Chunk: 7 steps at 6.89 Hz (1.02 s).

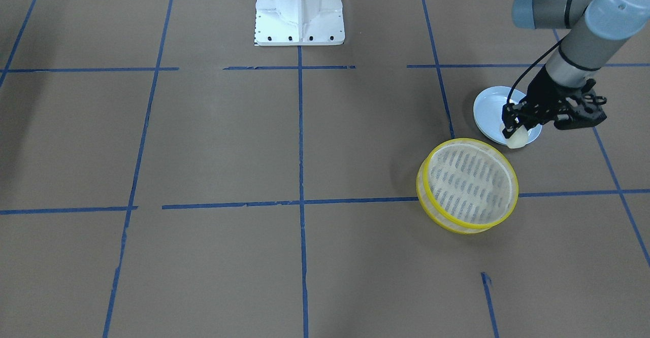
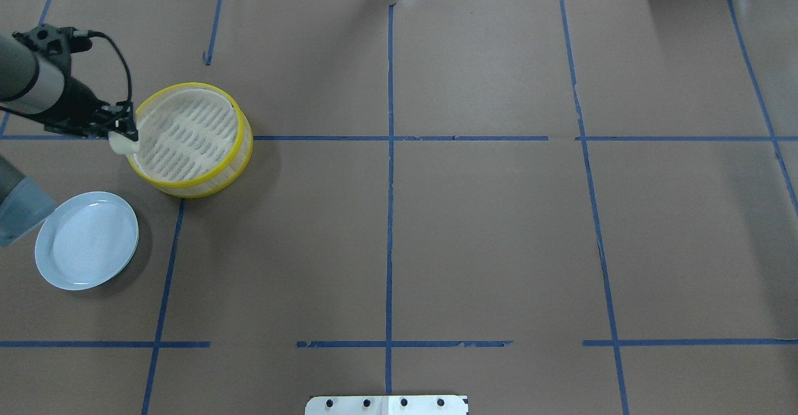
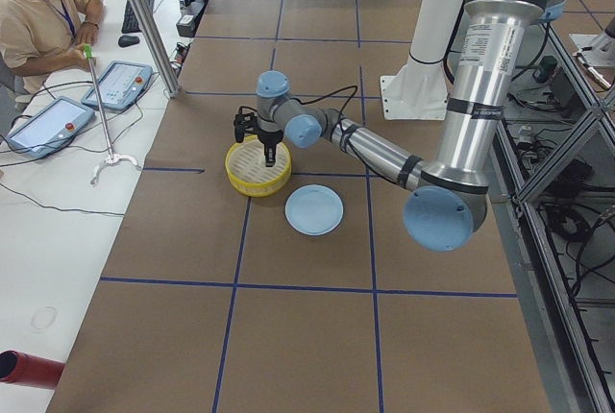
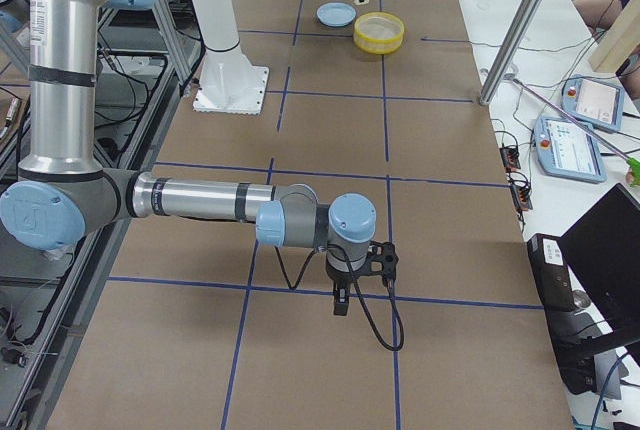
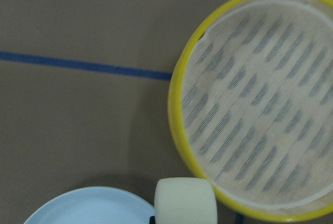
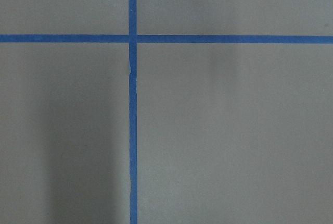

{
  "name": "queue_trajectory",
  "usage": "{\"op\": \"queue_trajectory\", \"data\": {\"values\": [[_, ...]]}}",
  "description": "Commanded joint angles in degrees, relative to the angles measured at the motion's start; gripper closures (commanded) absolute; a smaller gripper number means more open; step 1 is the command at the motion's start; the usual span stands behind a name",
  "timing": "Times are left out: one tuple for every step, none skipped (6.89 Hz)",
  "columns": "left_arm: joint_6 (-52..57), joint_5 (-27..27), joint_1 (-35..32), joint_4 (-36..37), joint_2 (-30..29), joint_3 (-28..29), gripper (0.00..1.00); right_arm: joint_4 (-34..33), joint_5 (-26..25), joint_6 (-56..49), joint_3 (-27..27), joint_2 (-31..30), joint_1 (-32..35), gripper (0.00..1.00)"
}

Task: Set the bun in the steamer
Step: 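Carry the bun with the left gripper over the yellow steamer basket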

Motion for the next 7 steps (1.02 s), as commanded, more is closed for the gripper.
{"op": "queue_trajectory", "data": {"values": [[-0.33, 0.10, 1.05, -2.00, -7.43, 10.14, 0.59, 0.00, 0.00, 0.00, 0.00, 0.00, 0.00, 0.00], [-0.77, 0.18, 3.76, -4.29, -9.36, 14.45, 0.57, 0.00, 0.00, 0.00, 0.00, 0.00, 0.00, 0.00], [-0.78, 0.18, 4.48, -4.58, -9.30, 14.75, 0.57, 0.00, 0.00, 0.00, 0.00, 0.00, 0.00, 0.00], [-0.78, 0.18, 5.45, -4.58, -9.21, 15.62, 0.57, 0.00, 0.00, 0.00, 0.00, 0.00, 0.00, 0.00], [-0.69, 0.18, 5.63, -4.58, -9.21, 15.72, 0.57, 0.00, 0.00, 0.00, 0.00, 0.00, 0.00, 0.00], [-0.51, 0.18, 5.63, -4.58, -9.21, 15.72, 0.52, 0.00, 0.00, 0.00, 0.00, 0.00, 0.00, 0.00], [-0.25, 0.18, 5.63, -4.49, -9.12, 15.46, 0.26, 0.00, 0.00, 0.00, 0.00, 0.00, 0.00, 0.00]]}}
